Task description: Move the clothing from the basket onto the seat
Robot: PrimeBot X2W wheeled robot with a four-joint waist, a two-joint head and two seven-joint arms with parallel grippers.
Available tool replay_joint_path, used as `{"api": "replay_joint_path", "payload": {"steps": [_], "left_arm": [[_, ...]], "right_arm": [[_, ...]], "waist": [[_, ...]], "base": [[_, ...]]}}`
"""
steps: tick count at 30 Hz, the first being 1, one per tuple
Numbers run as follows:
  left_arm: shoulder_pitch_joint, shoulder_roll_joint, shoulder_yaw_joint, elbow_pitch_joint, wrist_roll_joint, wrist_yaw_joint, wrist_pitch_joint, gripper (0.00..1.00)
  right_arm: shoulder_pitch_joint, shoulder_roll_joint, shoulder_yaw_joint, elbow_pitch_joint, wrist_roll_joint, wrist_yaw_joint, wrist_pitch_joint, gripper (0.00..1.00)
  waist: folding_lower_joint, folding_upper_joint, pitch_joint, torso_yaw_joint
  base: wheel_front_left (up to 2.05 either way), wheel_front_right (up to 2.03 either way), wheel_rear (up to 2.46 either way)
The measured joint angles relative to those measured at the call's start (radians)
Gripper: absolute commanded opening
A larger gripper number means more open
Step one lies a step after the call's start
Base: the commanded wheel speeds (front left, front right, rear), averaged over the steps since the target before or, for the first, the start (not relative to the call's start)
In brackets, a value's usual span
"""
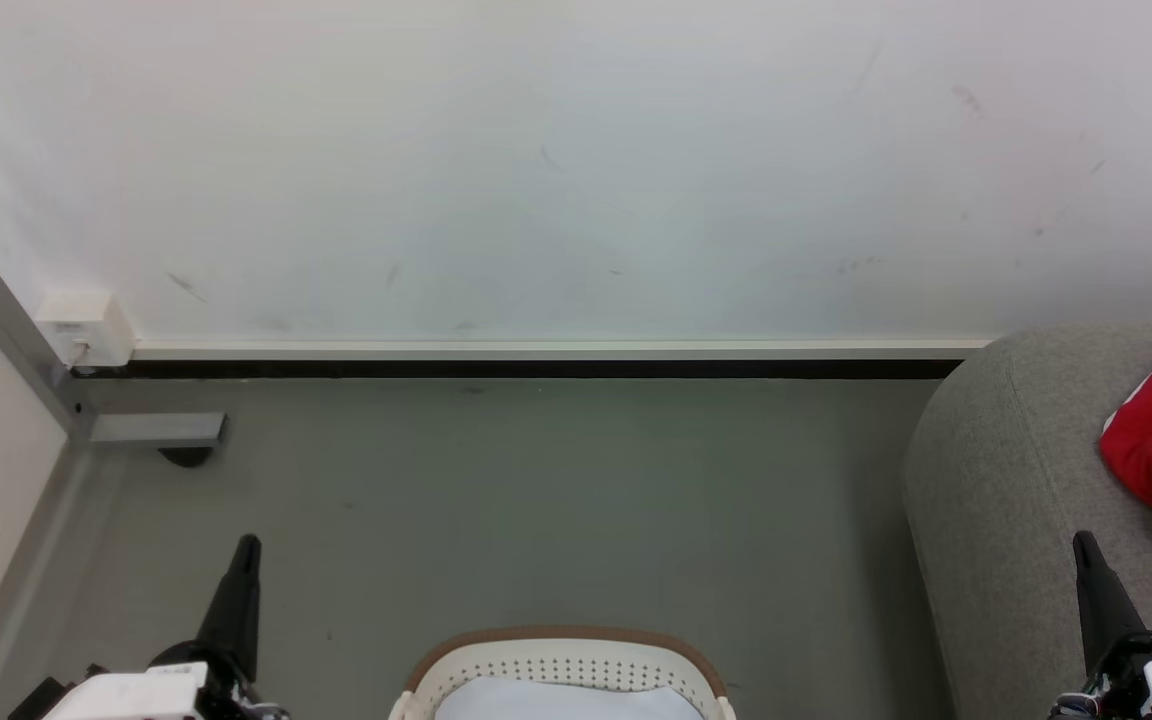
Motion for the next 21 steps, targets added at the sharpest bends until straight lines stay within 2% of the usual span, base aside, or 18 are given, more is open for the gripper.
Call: {"api": "replay_joint_path", "payload": {"steps": [21], "left_arm": [[0.0,0.0,0.0,0.0,0.0,0.0,0.0,0.0]], "right_arm": [[0.0,0.001,-0.002,0.0,0.0,0.0,0.0,0.0]], "waist": [[0.0,0.0,0.0,0.0]], "base": [[0.0,0.0,0.0]]}}
